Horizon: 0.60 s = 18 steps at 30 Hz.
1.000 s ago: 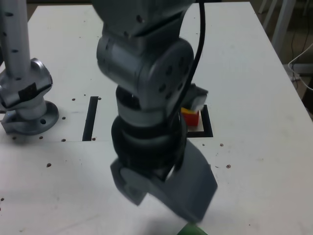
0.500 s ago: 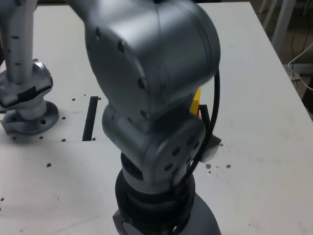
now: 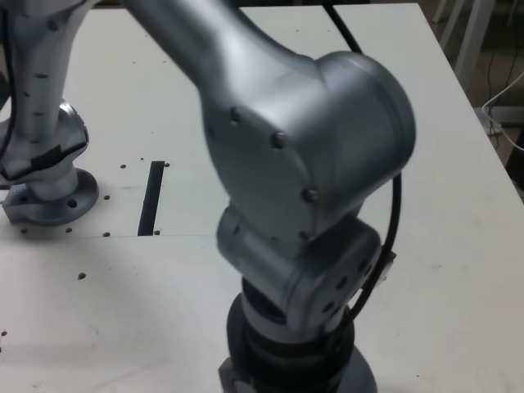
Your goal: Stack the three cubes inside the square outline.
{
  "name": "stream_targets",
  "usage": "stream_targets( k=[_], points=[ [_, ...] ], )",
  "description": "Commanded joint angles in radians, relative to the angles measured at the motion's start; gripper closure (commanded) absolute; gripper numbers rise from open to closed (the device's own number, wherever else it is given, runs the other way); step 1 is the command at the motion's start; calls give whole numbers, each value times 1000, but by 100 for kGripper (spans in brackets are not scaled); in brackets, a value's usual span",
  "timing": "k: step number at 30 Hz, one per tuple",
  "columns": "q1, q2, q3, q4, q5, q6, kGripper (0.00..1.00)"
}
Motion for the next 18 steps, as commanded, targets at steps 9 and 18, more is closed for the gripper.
stream_targets(
  k=[9, 18],
  points=[
    [39, 7, 25, -8, 18, 42, 48],
    [40, 0, 35, -31, -19, 41, 68]
  ],
)
